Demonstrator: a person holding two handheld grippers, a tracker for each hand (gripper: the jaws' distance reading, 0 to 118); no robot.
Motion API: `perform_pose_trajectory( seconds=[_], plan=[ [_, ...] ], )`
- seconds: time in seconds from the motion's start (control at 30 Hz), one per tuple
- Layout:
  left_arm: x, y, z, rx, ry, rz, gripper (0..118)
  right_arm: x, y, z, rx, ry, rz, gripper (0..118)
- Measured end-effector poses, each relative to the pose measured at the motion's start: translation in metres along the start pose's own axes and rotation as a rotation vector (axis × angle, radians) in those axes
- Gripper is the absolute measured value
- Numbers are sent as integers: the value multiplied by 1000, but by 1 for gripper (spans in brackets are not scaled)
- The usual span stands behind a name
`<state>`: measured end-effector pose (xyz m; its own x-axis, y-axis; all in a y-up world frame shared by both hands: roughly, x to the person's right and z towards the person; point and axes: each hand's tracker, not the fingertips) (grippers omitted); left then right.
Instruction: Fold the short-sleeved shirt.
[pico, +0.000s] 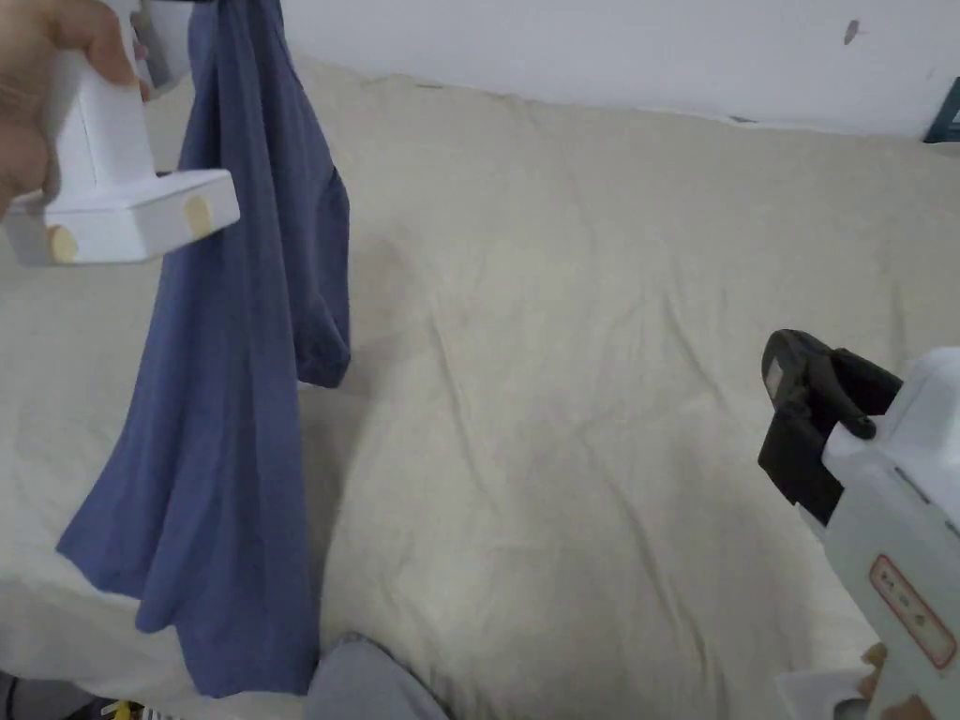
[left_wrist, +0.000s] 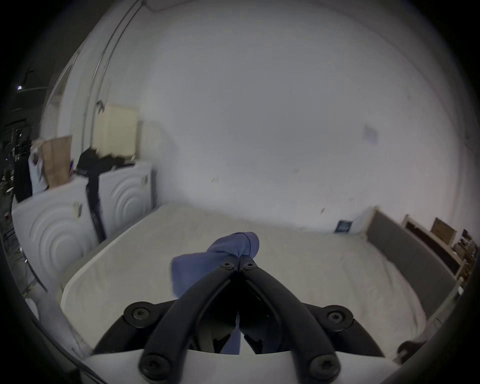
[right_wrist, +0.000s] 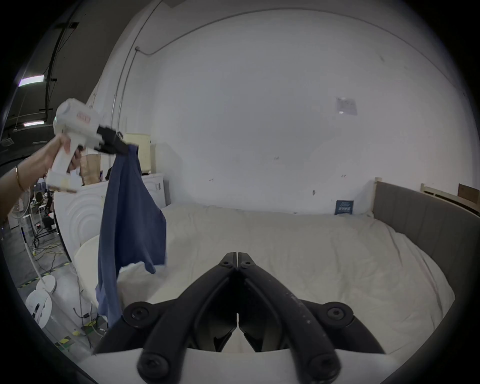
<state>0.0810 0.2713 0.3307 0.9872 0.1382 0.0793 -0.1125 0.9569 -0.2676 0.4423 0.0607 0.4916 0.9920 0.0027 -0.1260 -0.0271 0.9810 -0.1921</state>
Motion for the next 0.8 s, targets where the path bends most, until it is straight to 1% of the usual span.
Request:
perform_pose_trajectory(
  seconds=[0.07,0.1,0.17,0.3,0.4,0.47,0.53,0.63,0.8],
  plan=[
    [25,31,10,57,-49,-4,0,3,2,-2,34,-28,-5,1],
    [36,43,16,84,-66,-23,0,16,16,38,44,-39,-8,1],
    [63,73,27,140,-92,-38,0,25,25,56,76,-73,-11,1],
    [108,124,46,211,-184,-25,0,51,31,72,119,-139,-8,1],
    [142,155,54,257,-206,-51,0,70,38,87,145,-192,-16,1],
    [164,172,55,269,-223,-38,0,79,40,96,161,-223,-23,1],
    [181,179,51,273,-254,-35,0,82,40,102,165,-249,-23,1],
    [209,170,37,250,-268,-60,0,88,38,112,161,-276,-30,1],
    [245,115,-12,79,-328,-125,0,100,30,123,141,-319,-42,1]
  ],
)
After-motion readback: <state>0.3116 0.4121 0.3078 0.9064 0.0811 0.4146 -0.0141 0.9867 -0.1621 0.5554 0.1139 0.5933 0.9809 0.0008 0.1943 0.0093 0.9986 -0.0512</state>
